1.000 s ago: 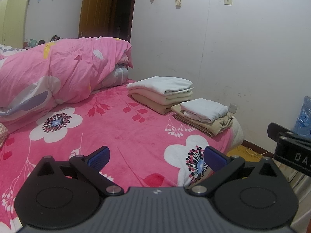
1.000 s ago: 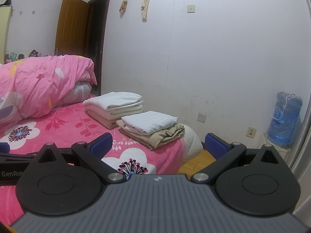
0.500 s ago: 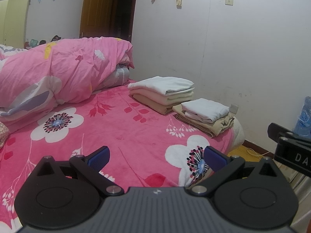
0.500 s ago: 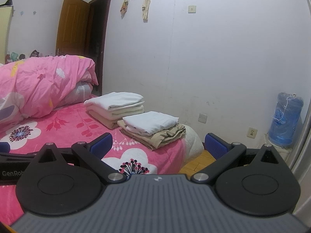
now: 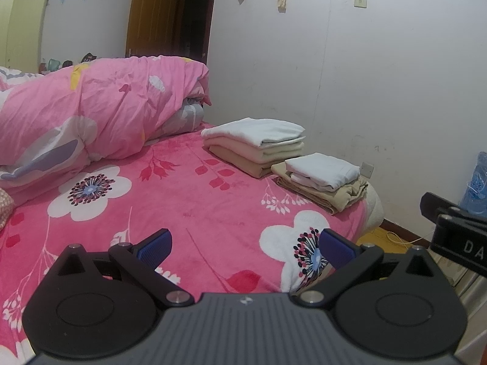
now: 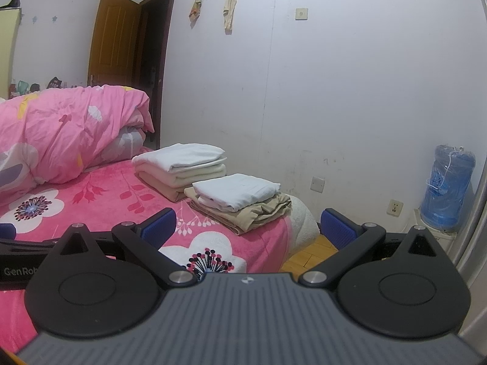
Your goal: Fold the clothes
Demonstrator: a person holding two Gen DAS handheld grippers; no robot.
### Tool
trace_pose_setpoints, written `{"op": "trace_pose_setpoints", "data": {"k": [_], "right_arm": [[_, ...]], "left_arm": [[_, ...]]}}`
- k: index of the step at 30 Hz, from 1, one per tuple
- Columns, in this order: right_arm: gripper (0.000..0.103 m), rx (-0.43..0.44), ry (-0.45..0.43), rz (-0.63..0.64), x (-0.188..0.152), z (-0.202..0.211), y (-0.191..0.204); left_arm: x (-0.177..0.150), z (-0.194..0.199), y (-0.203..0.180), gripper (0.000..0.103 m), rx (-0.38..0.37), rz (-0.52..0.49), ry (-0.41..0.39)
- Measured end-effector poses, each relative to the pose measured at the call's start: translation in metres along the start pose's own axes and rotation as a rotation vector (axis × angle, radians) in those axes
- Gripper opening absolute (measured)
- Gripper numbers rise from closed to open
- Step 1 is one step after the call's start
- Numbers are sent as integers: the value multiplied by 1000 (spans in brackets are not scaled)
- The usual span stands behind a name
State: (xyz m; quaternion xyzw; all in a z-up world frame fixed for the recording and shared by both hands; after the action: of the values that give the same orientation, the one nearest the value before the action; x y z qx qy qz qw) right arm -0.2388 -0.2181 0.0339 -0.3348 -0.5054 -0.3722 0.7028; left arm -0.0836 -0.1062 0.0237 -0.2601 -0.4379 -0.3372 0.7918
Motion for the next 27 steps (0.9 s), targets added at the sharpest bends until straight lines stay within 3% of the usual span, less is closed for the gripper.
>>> {"op": "trace_pose_setpoints", "data": {"k": [27], "right_arm": [[102, 3, -1, 2, 0, 1, 1]], "left_arm": [[-1, 1, 1, 103, 2, 2, 1]]}}
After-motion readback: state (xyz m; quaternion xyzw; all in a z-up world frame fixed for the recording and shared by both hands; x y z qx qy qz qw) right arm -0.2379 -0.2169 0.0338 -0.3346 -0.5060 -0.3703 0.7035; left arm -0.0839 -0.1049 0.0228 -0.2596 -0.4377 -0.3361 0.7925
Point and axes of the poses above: each gripper's, at about its wrist camera, not at the fingertips, and z roughly against the way its jaws point, y to its left, x to its top, the point moved 4 cm from there along -z, roughly the way its jaws point, and after that the axes turned 3 degrees about -x, right-handed, at the moved point
